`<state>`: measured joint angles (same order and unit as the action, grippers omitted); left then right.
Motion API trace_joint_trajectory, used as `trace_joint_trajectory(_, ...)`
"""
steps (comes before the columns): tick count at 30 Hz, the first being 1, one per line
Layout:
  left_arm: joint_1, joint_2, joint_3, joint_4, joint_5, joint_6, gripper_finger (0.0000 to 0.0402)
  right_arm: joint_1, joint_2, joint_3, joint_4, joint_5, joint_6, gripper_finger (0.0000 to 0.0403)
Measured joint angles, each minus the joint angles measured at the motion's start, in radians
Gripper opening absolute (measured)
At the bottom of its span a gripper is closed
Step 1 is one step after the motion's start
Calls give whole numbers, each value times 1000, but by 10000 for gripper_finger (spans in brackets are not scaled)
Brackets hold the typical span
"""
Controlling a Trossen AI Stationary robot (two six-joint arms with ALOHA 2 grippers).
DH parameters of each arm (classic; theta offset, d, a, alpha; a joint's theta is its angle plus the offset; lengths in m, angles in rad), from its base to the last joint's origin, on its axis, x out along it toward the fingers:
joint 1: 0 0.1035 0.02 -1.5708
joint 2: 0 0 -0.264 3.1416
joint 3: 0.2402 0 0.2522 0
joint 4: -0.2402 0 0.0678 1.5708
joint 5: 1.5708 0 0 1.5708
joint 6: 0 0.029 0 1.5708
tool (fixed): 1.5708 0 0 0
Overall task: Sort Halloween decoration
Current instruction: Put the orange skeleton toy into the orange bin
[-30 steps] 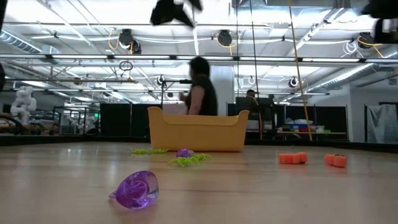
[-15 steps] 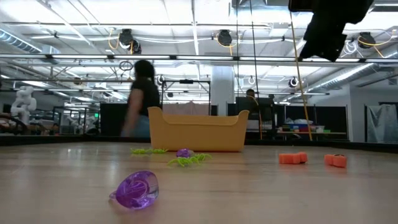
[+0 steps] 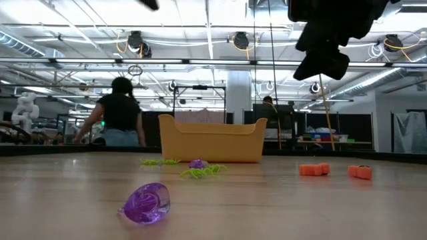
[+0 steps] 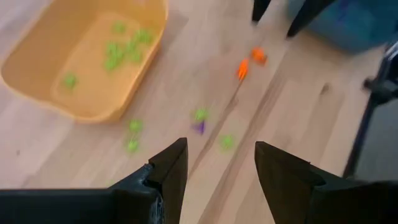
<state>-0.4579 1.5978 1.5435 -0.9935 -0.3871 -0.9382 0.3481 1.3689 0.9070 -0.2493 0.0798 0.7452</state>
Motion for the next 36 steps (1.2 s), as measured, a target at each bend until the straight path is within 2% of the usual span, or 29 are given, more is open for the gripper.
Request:
trace_joint_trajectory(5, -3, 0, -115, 80, 56, -22, 187, 0, 21, 0, 45, 0, 45, 215)
trace_joint_trajectory(13, 25, 4, -282, 414, 162, 0, 187, 5, 7, 0, 16, -5, 143, 215)
trace_joint_trajectory(20, 41, 9, -305, 444, 218, -16, 187, 43, 7, 15, -178, -13, 189, 215)
trace_joint_trajectory(25, 41, 9, -305, 467, 226, 50, 187, 48, 16, 16, -294, -10, 226, 215)
trace_joint_trajectory(30, 45, 9, -305, 465, 230, 84, 187, 48, 53, 16, -238, -91, 22, 215)
trace_joint_trajectory(36, 45, 9, -305, 464, 241, 89, 187, 47, 137, 16, -204, -261, -237, 215)
